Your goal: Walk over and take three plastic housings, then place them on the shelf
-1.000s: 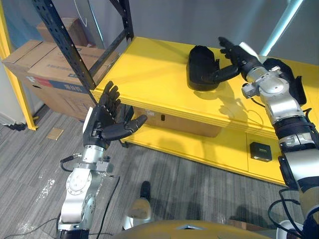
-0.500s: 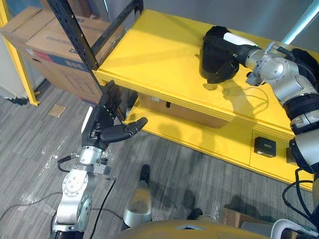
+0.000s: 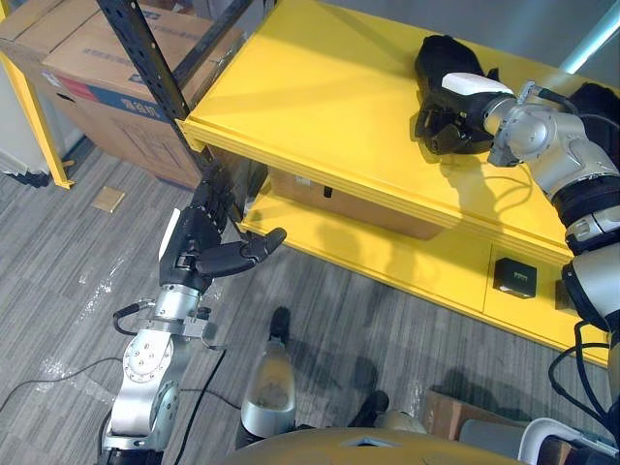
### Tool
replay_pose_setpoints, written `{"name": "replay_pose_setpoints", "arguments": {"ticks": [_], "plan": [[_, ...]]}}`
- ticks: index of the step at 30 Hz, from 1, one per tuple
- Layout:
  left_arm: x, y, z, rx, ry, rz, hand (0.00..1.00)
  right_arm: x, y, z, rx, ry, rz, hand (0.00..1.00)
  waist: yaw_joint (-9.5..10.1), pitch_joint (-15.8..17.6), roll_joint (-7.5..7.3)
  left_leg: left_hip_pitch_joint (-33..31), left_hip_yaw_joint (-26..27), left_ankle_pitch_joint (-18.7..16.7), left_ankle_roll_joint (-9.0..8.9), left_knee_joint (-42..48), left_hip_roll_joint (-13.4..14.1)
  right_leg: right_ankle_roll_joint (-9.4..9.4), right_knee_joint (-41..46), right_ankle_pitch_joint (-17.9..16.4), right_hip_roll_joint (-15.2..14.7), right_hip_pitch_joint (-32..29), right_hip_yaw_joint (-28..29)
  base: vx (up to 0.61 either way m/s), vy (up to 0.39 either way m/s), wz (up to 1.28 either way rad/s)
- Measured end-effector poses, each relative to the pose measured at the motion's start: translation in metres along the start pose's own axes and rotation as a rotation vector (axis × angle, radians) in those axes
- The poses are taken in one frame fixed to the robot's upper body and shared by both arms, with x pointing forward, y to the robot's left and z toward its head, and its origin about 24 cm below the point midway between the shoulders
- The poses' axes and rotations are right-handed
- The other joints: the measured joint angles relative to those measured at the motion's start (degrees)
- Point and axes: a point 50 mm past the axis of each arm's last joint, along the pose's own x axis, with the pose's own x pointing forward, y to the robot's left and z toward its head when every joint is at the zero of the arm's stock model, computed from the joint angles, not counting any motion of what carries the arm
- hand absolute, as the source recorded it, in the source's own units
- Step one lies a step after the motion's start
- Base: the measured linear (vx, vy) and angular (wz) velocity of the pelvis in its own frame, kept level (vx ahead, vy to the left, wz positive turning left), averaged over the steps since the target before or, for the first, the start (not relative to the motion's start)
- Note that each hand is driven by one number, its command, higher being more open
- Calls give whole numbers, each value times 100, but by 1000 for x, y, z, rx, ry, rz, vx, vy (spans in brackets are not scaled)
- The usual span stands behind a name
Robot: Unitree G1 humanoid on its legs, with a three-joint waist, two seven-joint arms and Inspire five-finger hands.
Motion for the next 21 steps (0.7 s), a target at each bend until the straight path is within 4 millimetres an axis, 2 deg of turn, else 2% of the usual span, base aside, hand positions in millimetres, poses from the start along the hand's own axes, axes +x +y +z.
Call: {"name": "replay_pose_setpoints", "arguments": {"ticks": [4,8,14,18,21], "plan": [[0,1,0,1,-1,16,100,1,-8,3,4,7,-21,0,9,22,-12,-9,54,79,20,19,-15,33,57,19,-42,-56,45,28,-33,-4],[1,0,0,-8,-7,19,100,0,-24,5,34,25,-80,0,-34,106,9,64,90,78,19,18,-14,32,288,-128,-100,-97,93,-2,-52,-3],[1,-1,0,-17,-6,24,100,-1,-26,0,135,56,-97,0,-59,124,37,145,140,25,9,3,0,25,441,-207,-131,-116,166,-43,-38,-4],[1,-2,-1,-20,-1,35,100,-1,-29,-6,359,115,-134,0,-142,130,46,148,187,28,15,5,-16,31,504,-215,-173,-170,221,-31,-26,-5],[3,-5,-4,-30,17,30,100,0,-20,-14,528,184,-128,0,-158,134,52,177,236,31,15,15,-21,35,511,-213,-188,-176,265,-4,-26,-6]]}}
